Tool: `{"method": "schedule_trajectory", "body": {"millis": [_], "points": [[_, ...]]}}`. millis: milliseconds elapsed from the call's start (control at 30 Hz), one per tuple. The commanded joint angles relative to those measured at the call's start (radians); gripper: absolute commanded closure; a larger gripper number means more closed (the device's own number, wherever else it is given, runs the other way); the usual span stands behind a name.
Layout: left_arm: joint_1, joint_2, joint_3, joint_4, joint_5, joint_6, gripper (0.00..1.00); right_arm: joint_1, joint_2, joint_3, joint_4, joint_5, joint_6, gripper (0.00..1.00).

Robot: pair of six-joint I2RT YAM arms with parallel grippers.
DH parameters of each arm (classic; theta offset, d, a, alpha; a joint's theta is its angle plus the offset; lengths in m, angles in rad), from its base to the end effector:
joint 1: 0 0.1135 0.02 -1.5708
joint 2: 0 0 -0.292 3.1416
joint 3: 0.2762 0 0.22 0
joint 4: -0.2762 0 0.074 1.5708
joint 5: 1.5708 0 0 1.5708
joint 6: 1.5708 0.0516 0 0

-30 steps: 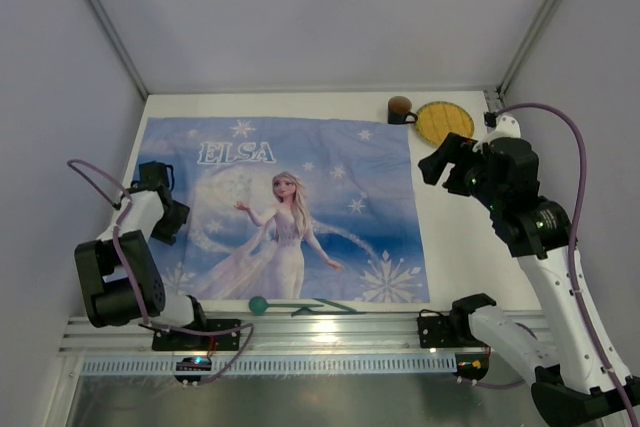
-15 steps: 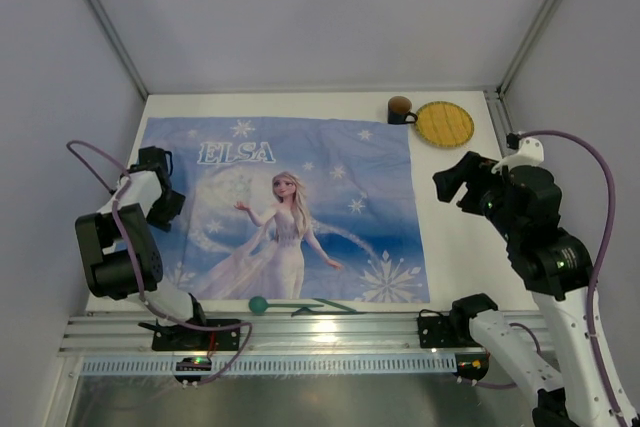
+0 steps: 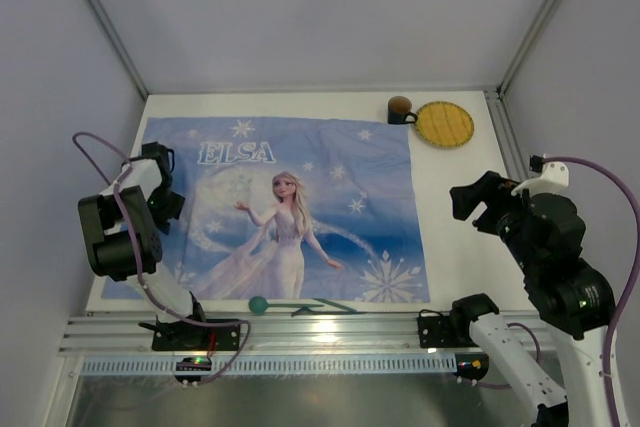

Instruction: Set the dinner table for one person

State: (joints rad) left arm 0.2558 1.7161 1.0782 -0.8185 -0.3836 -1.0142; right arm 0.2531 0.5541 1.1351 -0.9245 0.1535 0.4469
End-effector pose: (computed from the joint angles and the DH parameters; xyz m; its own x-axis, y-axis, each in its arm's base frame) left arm 0.2679 0.0900 0.2035 -0.2735 -0.8853 -0.3760 -0.9618 0.2548 0.0995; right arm 0.0343 0.0007 0.3914 -0.3407 0.3530 -0.8714 0.0435 0.9317 0.3605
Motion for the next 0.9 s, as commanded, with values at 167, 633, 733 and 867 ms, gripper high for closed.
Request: {"method": "schedule_trajectory", "body": {"millis": [167,633,733,867], "points": [[0.02,0.161,0.143,-0.137,-0.025,-0.003,0.44,-0.003,0.01,0.071,-0.005,0.011,-0.034,0.18],[0.074,0.221,0.181,-0.203,-0.046,0.006,0.43,-0.003,0.007,0.088,-0.024,0.041,-0.051,0.17],[0.1,0.205,0.177,-0.209,-0.066,0.015,0.43,-0.003,0.007,0.075,-0.01,0.04,-0.048,0.17],[0.128,0.183,0.175,-0.205,-0.067,0.031,0.43,-0.003,0.012,0.065,0.003,0.035,-0.047,0.17]]}}
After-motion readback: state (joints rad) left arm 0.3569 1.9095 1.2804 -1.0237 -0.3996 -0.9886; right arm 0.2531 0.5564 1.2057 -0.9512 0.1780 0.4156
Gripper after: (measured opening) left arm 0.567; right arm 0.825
